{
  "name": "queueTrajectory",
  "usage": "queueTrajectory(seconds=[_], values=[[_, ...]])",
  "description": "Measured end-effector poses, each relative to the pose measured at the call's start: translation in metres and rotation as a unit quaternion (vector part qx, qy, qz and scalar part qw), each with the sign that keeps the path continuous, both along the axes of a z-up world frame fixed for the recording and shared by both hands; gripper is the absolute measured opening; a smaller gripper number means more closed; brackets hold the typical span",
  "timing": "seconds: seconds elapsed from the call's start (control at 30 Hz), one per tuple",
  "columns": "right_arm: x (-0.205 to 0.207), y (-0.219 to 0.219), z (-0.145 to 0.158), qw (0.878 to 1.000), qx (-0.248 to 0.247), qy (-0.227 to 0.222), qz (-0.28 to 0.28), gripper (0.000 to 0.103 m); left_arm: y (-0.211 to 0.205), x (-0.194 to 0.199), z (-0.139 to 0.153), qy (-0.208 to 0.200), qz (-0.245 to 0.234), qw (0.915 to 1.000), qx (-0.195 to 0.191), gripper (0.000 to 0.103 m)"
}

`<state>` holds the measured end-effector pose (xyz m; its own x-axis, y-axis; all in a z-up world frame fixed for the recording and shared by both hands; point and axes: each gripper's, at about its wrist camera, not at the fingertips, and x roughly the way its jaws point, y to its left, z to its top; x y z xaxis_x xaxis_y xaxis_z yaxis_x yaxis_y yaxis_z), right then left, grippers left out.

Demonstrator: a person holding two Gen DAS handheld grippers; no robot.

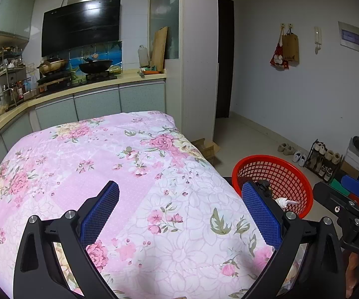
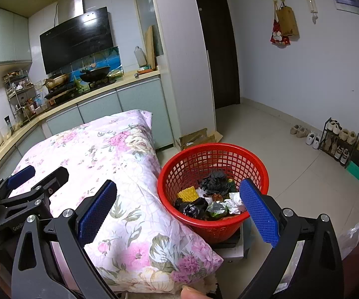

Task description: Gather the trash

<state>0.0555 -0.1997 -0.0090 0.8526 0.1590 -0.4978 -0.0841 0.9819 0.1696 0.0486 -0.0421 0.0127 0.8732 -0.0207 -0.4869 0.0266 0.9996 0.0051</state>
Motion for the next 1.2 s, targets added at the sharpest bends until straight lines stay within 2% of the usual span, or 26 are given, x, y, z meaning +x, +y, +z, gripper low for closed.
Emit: queueTrajectory(seconds=[1.2], values=[[0.0007, 0.0001, 0.0000, 1.000, 0.001, 0.001, 0.001, 0.096, 0.0000, -0.0002, -0.0032, 0.007, -0.001, 1.0000, -0.001, 0.096]])
